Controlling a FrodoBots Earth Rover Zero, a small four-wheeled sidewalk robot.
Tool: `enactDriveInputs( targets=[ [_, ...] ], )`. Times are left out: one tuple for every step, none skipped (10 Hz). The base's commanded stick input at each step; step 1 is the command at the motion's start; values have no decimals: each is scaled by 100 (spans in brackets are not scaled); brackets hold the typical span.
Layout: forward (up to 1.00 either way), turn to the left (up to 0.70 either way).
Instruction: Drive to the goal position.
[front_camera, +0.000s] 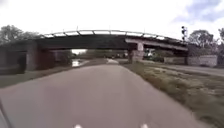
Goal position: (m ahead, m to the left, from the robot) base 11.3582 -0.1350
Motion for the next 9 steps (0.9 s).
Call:
enactDriveInputs(
  targets=[
    [100, 0],
    [100, 0],
    [100, 0],
    [100, 0],
    [100, 0],
    [100, 0],
    [100, 33],
    [100, 40],
    [100, 27]
  ],
)
